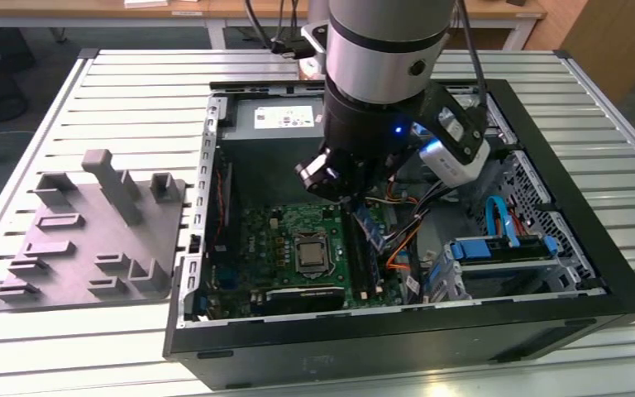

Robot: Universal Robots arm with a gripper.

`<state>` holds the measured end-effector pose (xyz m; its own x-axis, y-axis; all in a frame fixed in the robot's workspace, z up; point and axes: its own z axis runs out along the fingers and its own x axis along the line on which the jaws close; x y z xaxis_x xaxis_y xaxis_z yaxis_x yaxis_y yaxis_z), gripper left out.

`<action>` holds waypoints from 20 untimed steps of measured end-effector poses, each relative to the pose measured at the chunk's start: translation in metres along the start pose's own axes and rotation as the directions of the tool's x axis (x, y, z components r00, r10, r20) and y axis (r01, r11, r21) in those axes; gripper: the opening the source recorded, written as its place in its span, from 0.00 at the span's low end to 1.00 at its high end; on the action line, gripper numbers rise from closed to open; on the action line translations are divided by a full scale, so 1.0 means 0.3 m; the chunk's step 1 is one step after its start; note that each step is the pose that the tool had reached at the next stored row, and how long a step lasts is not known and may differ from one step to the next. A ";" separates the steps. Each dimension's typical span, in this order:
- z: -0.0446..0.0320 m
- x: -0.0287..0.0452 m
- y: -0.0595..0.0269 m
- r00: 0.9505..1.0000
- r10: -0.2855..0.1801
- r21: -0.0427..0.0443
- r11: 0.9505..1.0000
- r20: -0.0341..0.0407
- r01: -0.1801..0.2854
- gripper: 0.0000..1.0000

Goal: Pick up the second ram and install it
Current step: 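Insert the second ram into the second slot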

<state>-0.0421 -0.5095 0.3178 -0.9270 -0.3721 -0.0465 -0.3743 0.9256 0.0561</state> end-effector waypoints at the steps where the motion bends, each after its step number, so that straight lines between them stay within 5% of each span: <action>1: 0.000 0.000 0.000 1.000 0.008 0.000 1.000 0.000 -0.008 0.14; 15: 0.002 0.000 0.000 0.993 0.119 0.005 0.993 0.007 -0.119 0.14; 20: 0.004 0.000 0.000 0.981 0.193 0.008 0.981 0.012 -0.194 0.14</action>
<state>-0.0421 -0.5094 0.3167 -0.9816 -0.1851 -0.0464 -0.1876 0.9807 0.0560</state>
